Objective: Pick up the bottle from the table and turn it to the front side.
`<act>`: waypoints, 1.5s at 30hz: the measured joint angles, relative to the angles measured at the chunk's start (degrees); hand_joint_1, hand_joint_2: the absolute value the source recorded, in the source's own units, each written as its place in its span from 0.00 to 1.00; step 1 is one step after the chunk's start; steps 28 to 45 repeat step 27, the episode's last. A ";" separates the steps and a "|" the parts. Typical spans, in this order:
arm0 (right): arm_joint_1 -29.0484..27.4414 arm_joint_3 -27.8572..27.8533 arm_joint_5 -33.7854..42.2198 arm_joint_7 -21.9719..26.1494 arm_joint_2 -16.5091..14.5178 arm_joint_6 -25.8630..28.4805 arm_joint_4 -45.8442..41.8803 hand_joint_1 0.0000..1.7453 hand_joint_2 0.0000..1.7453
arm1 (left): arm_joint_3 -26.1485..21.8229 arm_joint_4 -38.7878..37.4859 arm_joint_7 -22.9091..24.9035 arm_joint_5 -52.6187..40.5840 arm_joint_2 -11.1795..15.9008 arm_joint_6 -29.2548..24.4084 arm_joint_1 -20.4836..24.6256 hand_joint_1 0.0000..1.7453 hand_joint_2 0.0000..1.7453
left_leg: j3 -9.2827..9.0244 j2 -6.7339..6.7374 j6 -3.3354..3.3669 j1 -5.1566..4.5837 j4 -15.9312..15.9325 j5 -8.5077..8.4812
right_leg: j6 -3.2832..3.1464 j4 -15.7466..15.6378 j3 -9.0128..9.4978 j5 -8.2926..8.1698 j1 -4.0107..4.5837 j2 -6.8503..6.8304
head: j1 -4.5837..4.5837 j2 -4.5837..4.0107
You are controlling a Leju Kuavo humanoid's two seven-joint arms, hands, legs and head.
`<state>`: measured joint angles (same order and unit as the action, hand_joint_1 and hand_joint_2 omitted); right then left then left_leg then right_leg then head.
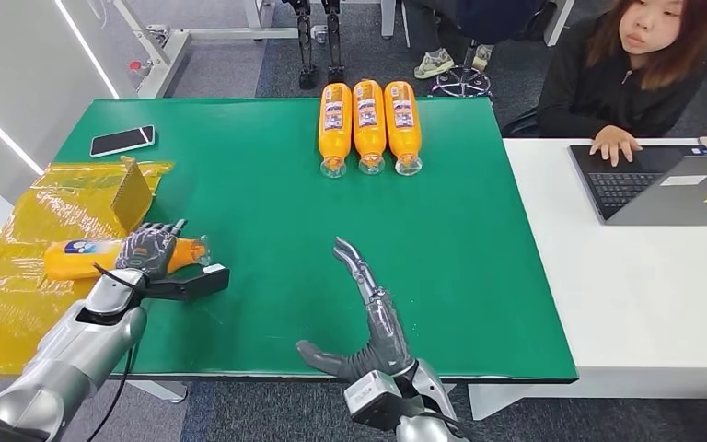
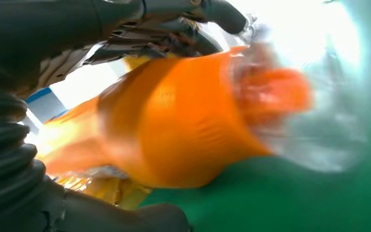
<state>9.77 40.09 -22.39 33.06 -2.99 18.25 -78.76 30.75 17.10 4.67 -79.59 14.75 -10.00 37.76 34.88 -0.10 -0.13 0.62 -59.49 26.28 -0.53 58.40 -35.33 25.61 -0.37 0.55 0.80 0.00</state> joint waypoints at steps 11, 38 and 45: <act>1.25 0.03 1.48 1.59 0.04 -0.15 2.37 0.00 1.00 | -2.51 -0.03 -3.40 0.03 0.39 -2.59 -1.39 0.00 1.00 | -0.04 -0.01 -0.03 0.00 0.00 -0.02 | -0.01 0.00 0.01 -0.01 0.00 -0.01 | 0.00 0.00; -0.46 -0.11 1.43 2.58 0.47 2.54 3.70 0.00 1.00 | -5.19 17.17 -43.75 30.93 -3.75 23.21 -8.22 0.00 1.00 | 0.00 -0.03 -0.02 -0.02 -0.05 -0.01 | 0.00 -0.06 -0.01 -0.01 -0.01 0.00 | 0.00 0.00; -0.46 -0.11 1.43 2.58 0.47 2.54 3.70 0.00 1.00 | -5.19 17.17 -43.75 30.93 -3.75 23.21 -8.22 0.00 1.00 | 0.00 -0.03 -0.02 -0.02 -0.05 -0.01 | 0.00 -0.06 -0.01 -0.01 -0.01 0.00 | 0.00 0.00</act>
